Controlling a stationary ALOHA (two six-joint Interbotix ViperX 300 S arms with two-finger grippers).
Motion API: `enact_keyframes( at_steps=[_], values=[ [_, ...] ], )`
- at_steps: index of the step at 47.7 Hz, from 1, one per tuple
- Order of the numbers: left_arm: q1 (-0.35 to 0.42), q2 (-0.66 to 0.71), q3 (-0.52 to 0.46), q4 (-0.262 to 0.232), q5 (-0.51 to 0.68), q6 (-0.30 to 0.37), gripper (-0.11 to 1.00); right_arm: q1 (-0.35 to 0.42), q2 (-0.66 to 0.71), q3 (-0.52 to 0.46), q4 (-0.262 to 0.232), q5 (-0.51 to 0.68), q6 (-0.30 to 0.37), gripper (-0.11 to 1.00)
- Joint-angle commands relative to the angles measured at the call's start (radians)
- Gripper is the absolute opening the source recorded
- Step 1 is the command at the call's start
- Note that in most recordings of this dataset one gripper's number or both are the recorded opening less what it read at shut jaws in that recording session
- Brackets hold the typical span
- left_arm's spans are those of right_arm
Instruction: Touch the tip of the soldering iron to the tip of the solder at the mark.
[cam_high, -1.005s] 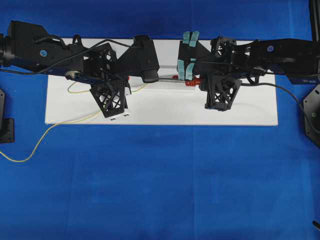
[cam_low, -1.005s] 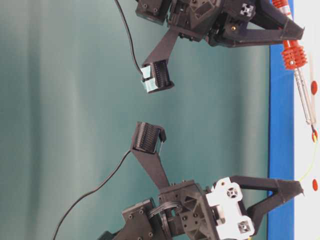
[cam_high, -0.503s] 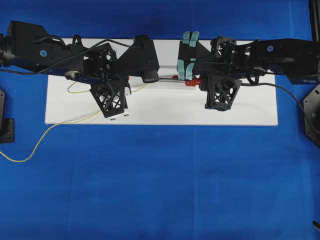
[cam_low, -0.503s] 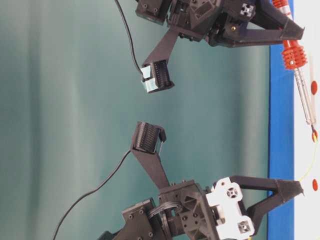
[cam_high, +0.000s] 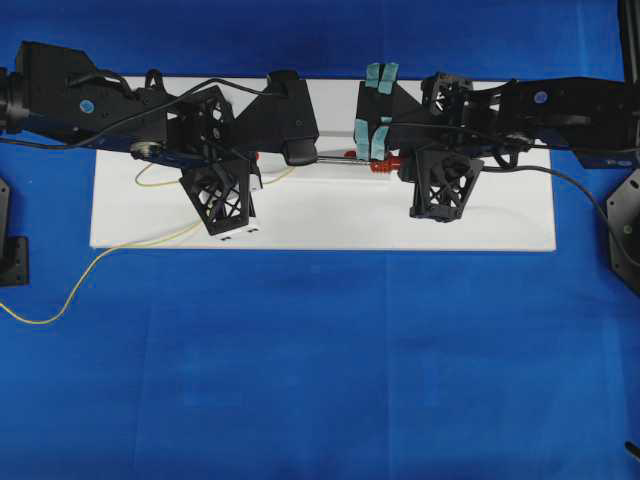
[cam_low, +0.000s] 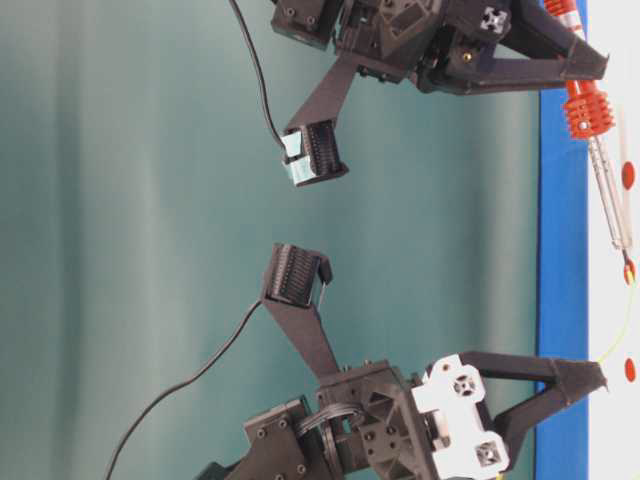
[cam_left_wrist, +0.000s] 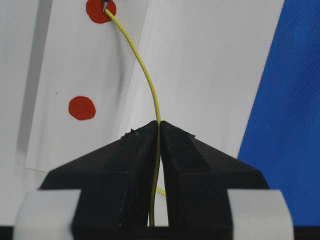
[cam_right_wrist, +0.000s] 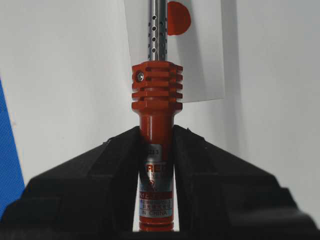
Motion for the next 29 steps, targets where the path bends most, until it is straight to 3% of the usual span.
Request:
enact_keyframes(
  at_steps=[1, 22, 29],
  values=[
    [0.000, -0.011, -0.014, 0.002, -0.003, -0.002, 0.02, 0.000, -0.011, -0.025, -0.003, -0.003, 0.000, 0.06],
    [0.000, -0.014, -0.014, 0.002, 0.000, 0.000, 0.02, 0.002, -0.011, -0.026, -0.002, -0.003, 0.000, 0.06],
    [0.000, -0.043, -0.012, 0.002, 0.051, 0.000, 0.02, 0.002, -0.011, -0.026, -0.003, -0.002, 0.000, 0.06]
  ],
)
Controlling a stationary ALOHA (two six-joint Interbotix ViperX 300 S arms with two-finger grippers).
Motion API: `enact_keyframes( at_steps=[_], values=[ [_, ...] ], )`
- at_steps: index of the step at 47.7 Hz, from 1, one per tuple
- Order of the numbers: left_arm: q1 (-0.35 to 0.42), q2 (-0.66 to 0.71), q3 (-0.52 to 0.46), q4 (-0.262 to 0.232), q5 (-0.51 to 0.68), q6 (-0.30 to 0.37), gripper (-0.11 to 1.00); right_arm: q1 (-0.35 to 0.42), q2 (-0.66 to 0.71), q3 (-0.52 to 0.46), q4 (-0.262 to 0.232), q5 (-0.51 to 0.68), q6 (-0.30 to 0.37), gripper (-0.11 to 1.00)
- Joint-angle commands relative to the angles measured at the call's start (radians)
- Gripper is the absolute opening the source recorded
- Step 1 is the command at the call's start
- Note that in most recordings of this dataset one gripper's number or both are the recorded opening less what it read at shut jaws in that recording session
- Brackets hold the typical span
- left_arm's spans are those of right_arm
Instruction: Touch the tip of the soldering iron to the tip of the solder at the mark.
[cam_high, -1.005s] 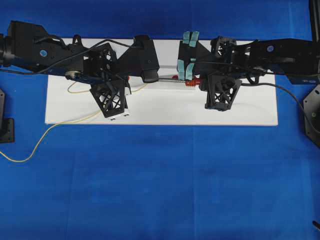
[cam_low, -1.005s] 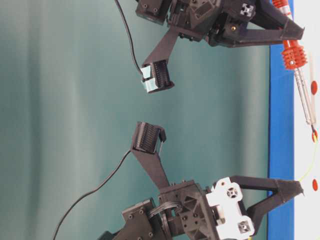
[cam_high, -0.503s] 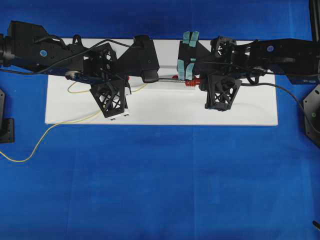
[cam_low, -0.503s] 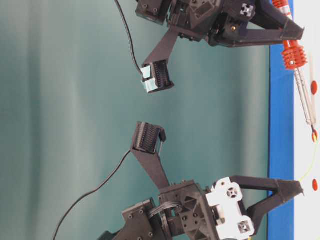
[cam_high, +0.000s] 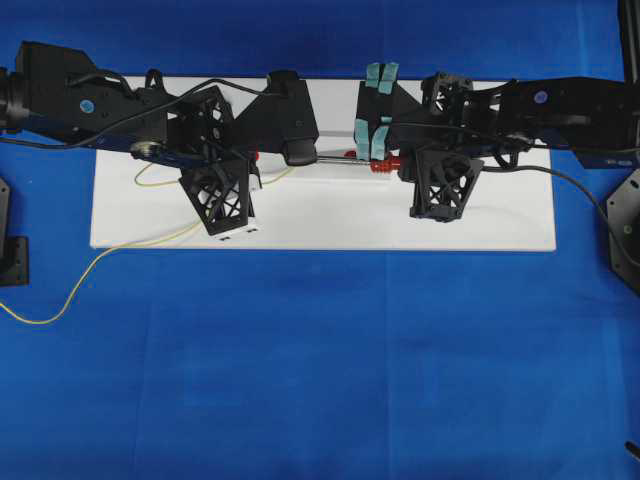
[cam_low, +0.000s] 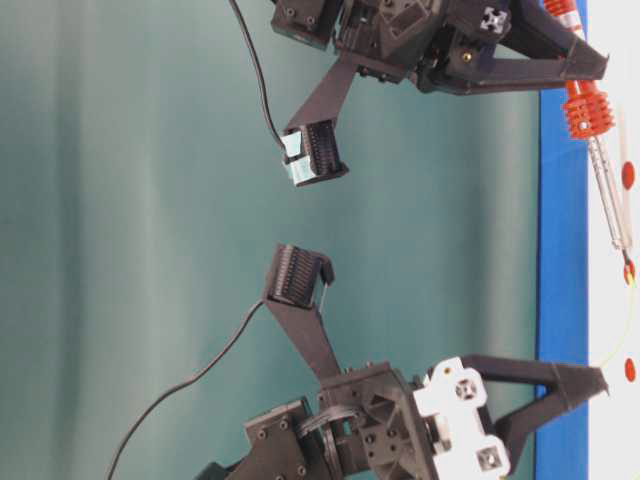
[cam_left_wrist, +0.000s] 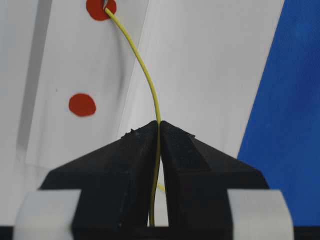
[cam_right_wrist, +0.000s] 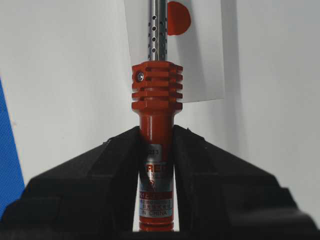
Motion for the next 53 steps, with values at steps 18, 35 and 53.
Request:
enact_keyframes(
  at_steps=[18, 35, 53],
  values=[
    [-0.017, -0.225, 0.014, 0.002, 0.153, -0.008, 0.02, 0.002, -0.011, -0.025, -0.002, 0.003, -0.002, 0.06],
    [-0.015, -0.301, 0.055, 0.003, 0.147, -0.008, 0.02, 0.002, -0.015, -0.023, 0.000, 0.009, -0.002, 0.06],
    [-0.015, -0.295, 0.044, 0.002, 0.126, -0.009, 0.02, 0.002, -0.198, 0.044, -0.025, 0.106, 0.014, 0.06]
  ],
)
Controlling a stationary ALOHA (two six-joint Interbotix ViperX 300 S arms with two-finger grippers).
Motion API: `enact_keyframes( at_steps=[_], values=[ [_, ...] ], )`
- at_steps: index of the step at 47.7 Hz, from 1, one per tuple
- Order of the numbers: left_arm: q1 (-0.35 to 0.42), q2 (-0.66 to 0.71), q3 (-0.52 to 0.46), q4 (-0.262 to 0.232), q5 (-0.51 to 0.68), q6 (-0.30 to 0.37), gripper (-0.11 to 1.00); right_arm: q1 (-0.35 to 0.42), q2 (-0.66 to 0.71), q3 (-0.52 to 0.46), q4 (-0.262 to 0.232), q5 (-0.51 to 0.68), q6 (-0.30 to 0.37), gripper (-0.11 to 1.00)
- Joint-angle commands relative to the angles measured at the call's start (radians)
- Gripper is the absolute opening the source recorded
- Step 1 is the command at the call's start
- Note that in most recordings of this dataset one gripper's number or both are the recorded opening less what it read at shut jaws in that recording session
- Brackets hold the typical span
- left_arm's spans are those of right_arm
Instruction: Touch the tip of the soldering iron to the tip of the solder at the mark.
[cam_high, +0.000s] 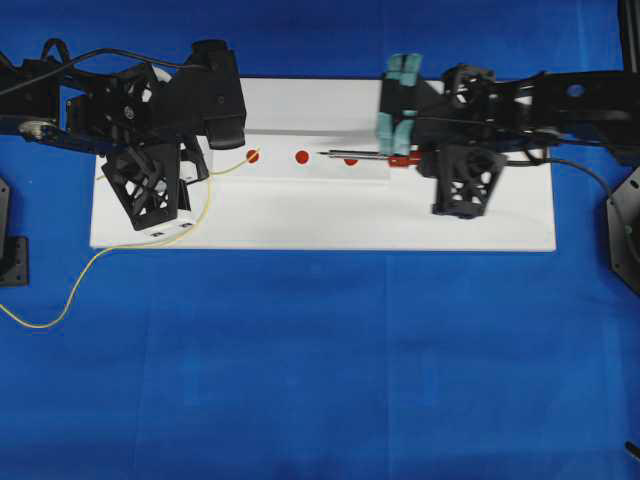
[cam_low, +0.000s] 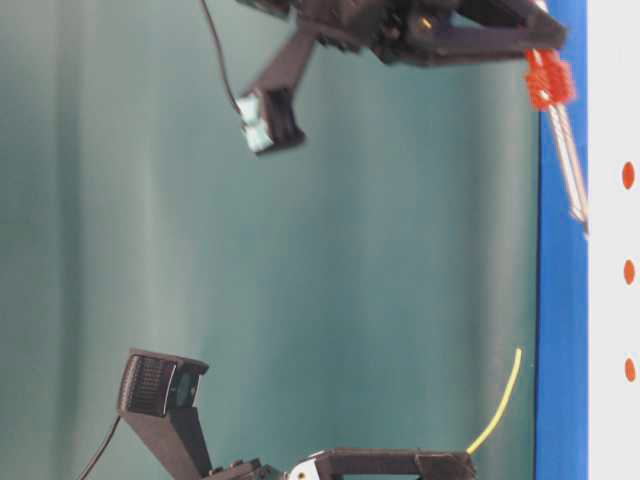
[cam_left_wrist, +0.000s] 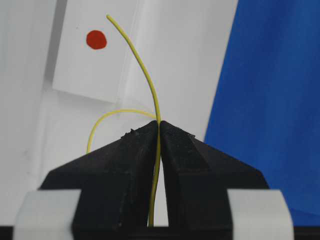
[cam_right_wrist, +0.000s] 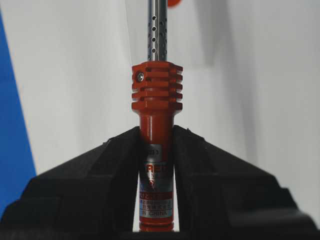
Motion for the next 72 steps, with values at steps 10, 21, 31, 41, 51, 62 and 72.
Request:
enact_keyframes(
  at_steps=[10, 21, 31, 41, 51, 62, 72],
  values=[
    [0.000, -0.008, -0.023, 0.002, -0.006, -0.003, 0.02, 0.002, -0.155, 0.077, -0.043, 0.061, 0.061, 0.06],
    [0.000, 0.006, -0.031, 0.003, -0.025, -0.003, 0.02, 0.002, -0.189, 0.104, -0.071, 0.066, 0.107, 0.06],
    [-0.003, 0.078, -0.100, 0.002, -0.055, -0.003, 0.02, 0.002, -0.173, 0.095, -0.075, 0.063, 0.106, 0.06],
    [-0.009, 0.195, -0.207, 0.002, -0.057, -0.002, 0.02, 0.002, -0.170, 0.097, -0.077, 0.060, 0.106, 0.06],
    [-0.006, 0.331, -0.279, 0.002, -0.084, 0.006, 0.02, 0.002, -0.161, 0.095, -0.077, 0.054, 0.104, 0.06],
    [-0.003, 0.416, -0.301, 0.003, -0.152, 0.003, 0.02, 0.002, -0.152, 0.098, -0.078, 0.052, 0.103, 0.06],
    [0.000, 0.426, -0.288, 0.002, -0.160, -0.002, 0.02, 0.002, -0.150, 0.101, -0.078, 0.040, 0.103, 0.06]
  ],
)
